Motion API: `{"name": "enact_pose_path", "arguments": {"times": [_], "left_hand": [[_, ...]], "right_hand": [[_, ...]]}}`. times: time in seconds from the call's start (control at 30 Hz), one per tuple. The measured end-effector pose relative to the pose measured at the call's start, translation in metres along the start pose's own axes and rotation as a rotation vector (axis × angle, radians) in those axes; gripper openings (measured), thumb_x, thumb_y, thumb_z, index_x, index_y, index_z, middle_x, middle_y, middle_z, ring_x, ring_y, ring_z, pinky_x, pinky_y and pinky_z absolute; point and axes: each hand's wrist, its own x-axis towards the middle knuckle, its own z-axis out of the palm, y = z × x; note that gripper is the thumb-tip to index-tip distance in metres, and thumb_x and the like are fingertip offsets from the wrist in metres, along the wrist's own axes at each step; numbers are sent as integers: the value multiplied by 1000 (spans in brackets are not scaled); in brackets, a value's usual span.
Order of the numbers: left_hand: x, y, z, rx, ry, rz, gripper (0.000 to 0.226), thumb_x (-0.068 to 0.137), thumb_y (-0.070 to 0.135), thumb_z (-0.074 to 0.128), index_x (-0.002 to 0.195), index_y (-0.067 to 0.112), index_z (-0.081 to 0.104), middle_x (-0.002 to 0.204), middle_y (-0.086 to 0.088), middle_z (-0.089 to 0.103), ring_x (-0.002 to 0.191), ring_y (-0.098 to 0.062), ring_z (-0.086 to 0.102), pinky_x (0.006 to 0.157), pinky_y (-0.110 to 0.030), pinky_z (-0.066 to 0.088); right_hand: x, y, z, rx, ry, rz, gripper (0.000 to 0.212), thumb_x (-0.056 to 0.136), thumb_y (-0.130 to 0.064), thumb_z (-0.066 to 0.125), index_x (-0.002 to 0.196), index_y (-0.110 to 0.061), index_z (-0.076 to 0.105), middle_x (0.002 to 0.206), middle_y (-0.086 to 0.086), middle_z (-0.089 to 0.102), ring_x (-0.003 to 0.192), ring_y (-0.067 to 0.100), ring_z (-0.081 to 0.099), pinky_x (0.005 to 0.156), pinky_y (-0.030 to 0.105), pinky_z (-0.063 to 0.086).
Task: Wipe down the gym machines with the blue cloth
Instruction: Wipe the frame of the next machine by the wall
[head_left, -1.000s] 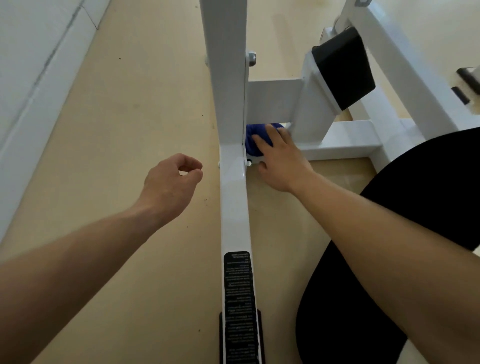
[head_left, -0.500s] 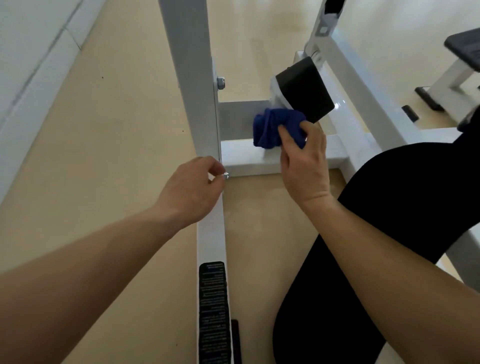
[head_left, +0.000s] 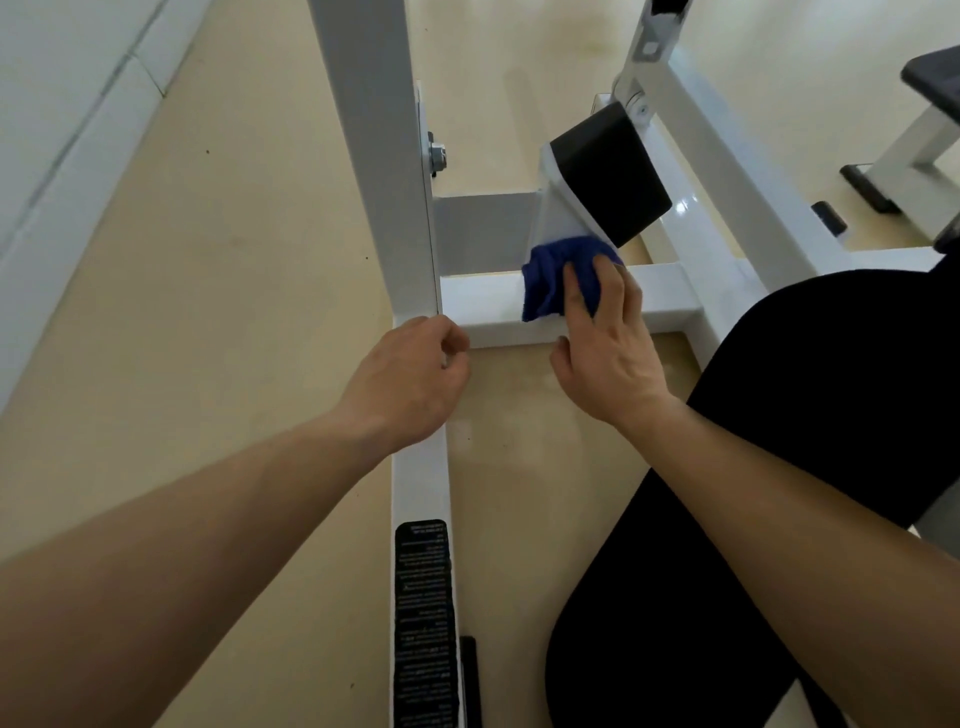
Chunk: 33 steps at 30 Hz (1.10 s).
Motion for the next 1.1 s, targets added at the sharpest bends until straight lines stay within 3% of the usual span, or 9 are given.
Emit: {"name": "enact_pose_path", "arguments": {"times": [0.13,0.23,0.4,0.57,0.7,0.9,1.0,1.1], "left_hand": [[3,-6,4,11,6,-20,25,97,31,46,115,24,63,115,9,60,98,-12,59,86,-29,45],[2,-8,4,21,21,9,23,97,31,46,113,25,63,112,10,60,96,-11,59,85,-28,45],[0,-13,6,46,49,54,24,97,32,50,117,24,61,112,11,59,90,-9,60,83,-29,46],[3,-11,10,98,37,107,31,96,35,48,124,25,59,118,10,59,100,-12,60,89,-33,48],[6,-3,17,106,24,152,36,96,34,48,128,23,57,125,10,57,106,-13,59,93,-34,47],[11,6,26,51,36,156,32,96,31,49,125,21,59,120,9,59,97,-9,57,90,-29,46],[15,17,31,12,41,148,30,97,29,50,123,21,61,118,9,61,93,-9,59,90,-31,48],[19,29,36,-10,42,152,30,97,29,50,124,21,61,118,9,61,91,-8,59,91,-31,49]], "right_hand": [[-8,7,11,-56,-222,-20,80,87,-36,55,156,-11,21,157,16,13,145,37,11,120,49,27],[-16,-1,17,-44,-375,-18,85,88,-44,53,158,-16,13,160,14,9,146,36,5,123,46,17],[-1,-28,21,-65,-398,-239,80,89,-40,51,158,-21,15,162,10,14,148,34,13,121,45,19],[-5,-15,22,-127,-269,-194,67,88,-32,57,150,-15,38,152,15,35,137,35,36,116,45,30],[-25,30,25,-176,-180,32,51,89,-33,61,129,-1,56,139,25,47,129,43,44,113,50,35],[-2,80,9,24,-100,456,42,97,-32,47,128,-3,52,145,18,40,135,35,37,115,46,32],[21,72,9,70,-151,271,44,100,-41,42,134,-14,49,140,14,43,132,34,37,114,49,31],[29,82,15,75,-277,147,46,103,-43,36,144,-23,43,148,11,34,139,32,30,117,45,27]]}}
